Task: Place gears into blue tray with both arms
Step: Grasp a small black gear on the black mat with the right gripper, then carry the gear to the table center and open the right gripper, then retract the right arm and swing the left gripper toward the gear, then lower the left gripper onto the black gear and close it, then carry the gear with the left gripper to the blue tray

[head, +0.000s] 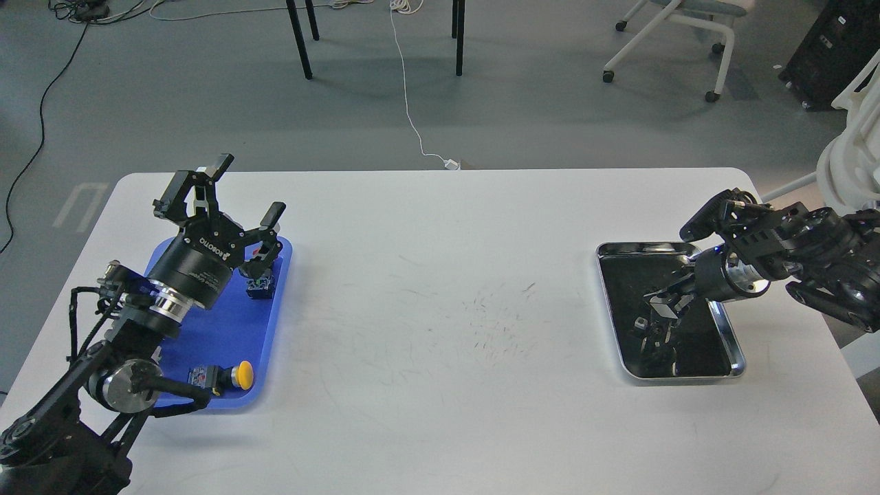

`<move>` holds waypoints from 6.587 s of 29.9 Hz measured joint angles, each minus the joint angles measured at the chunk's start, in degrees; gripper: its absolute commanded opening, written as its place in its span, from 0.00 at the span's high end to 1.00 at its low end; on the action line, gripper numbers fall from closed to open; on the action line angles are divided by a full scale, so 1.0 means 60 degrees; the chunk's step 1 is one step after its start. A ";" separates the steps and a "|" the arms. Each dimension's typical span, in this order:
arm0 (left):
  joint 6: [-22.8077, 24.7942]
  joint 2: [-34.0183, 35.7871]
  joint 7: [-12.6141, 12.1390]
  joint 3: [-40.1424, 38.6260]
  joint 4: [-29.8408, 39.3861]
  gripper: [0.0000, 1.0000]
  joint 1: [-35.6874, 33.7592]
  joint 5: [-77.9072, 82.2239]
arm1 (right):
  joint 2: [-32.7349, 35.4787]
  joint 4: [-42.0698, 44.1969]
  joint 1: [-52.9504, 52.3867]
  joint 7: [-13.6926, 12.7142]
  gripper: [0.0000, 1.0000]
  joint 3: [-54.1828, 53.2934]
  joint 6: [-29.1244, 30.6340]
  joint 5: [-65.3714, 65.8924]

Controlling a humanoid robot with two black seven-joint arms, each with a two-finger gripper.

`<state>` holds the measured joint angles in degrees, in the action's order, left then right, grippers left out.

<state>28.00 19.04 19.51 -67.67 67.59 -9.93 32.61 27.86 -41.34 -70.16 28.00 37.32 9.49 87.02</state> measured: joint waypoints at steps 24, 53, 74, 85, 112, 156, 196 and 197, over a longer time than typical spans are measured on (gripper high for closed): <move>0.0000 0.0019 0.0000 0.0005 0.0000 0.01 0.0001 -0.0001 | 0.0048 -0.0254 -0.0306 0.0005 0.80 -0.0093 -0.0012 -0.0037; 0.0000 0.0120 0.0000 0.0001 0.0000 0.01 -0.0017 0.0014 | -0.4557 -0.1205 -0.2180 -0.0001 0.80 0.0786 -0.0808 -0.1918; 0.0000 0.0095 0.0000 0.0006 0.0000 0.01 -0.0015 0.0014 | -0.4644 -0.1062 -0.1515 0.0000 0.76 0.1472 -0.1977 -0.2069; 0.0000 0.0129 0.0000 0.0015 0.0000 0.01 -0.0008 0.0014 | -0.4644 -0.1088 -0.1505 0.0000 0.48 0.1704 -0.2005 -0.2068; 0.0000 0.0699 0.0664 0.0001 0.0114 0.01 -0.0202 0.2027 | -0.0716 -0.3094 0.1785 -0.0002 0.03 -0.5542 -0.1936 -0.9356; -0.1757 -0.2090 0.1415 0.9961 -0.3207 0.34 -0.7368 1.5400 | 0.0990 -0.3069 0.8354 0.0001 0.02 -1.3225 0.2651 -1.3961; -0.1871 -0.0803 0.1415 0.9892 -0.2323 0.88 -0.7698 1.5397 | 0.0997 -0.3058 0.8367 0.0001 0.02 -1.3207 0.2652 -1.3951; -0.1866 -0.0513 0.1417 0.9889 -0.2078 0.88 -0.7804 1.5397 | 0.0997 -0.3059 0.8364 0.0000 0.02 -1.3206 0.2652 -1.3949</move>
<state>16.80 15.96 28.01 -8.34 55.12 -56.76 124.99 33.84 -59.69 -19.98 28.00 -41.92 25.40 3.32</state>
